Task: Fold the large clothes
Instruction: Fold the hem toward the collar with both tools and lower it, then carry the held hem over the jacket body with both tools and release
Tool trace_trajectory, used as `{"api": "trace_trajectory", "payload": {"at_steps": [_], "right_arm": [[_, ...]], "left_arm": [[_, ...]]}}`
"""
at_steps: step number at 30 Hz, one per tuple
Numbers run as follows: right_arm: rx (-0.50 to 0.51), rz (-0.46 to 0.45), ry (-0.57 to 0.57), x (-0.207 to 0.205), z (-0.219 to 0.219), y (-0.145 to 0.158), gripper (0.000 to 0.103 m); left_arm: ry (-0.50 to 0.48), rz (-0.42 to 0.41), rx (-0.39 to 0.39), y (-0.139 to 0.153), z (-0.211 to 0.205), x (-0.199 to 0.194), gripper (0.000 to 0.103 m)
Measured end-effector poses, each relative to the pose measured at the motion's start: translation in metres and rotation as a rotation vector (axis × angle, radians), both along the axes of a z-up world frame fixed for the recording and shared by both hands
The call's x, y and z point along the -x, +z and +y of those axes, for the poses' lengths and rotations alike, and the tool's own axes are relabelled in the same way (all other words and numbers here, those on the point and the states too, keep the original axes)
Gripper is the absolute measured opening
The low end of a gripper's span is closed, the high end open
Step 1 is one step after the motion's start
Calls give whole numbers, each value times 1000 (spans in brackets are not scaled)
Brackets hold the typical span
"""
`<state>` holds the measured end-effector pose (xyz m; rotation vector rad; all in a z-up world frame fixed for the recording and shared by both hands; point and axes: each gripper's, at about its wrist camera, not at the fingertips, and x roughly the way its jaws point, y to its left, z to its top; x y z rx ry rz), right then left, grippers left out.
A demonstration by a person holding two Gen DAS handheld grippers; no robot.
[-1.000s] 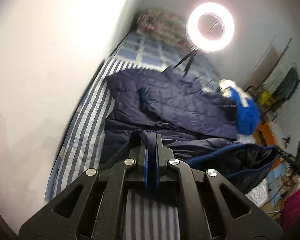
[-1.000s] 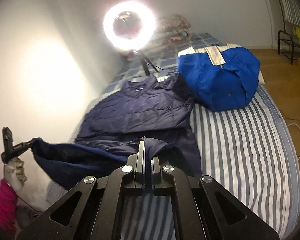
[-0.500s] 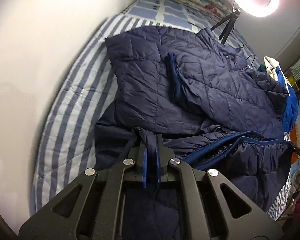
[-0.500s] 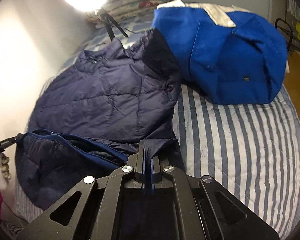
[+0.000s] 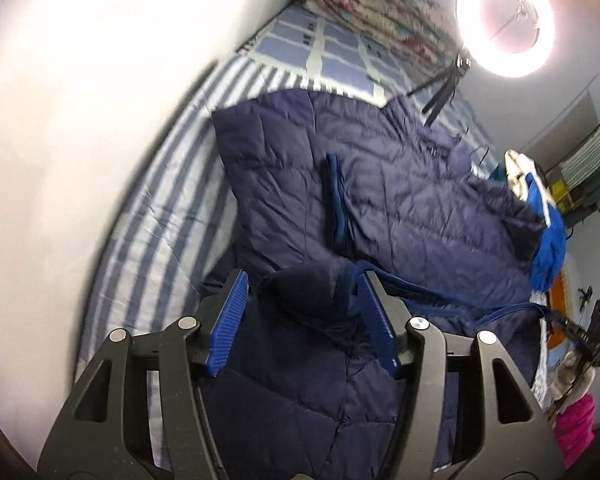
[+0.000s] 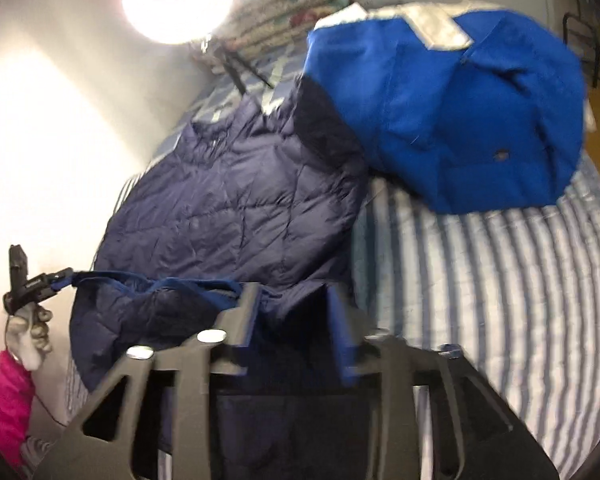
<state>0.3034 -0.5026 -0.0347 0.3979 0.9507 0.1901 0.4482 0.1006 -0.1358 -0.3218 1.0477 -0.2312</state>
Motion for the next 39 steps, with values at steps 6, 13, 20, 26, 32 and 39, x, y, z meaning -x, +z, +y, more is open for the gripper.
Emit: {"api": "trace_trajectory", "payload": {"at_steps": [6,13,20,26,32,39], "right_arm": [[47,-13,17,22,-17,-7,48],[53,46,65,9,-4,-34,48],[113,61,120,-3,18,-41,22],[225,13,148,7,31,-25,4],[312,-64,140,21,38,4,3],[390,-168,133,11,47,40,3]], "left_arm": [[-136,-22,-174,-11,-6,7,59],[-173,45,-177,-49,-13,1,59],[-198,21,-230,-51,-24,10,7],[-209,-53,-293,-36,-33,22,2],[-182,-114,-304,-13,-26,31,2],[-165,-205,-361,22,-28,22,2]]}}
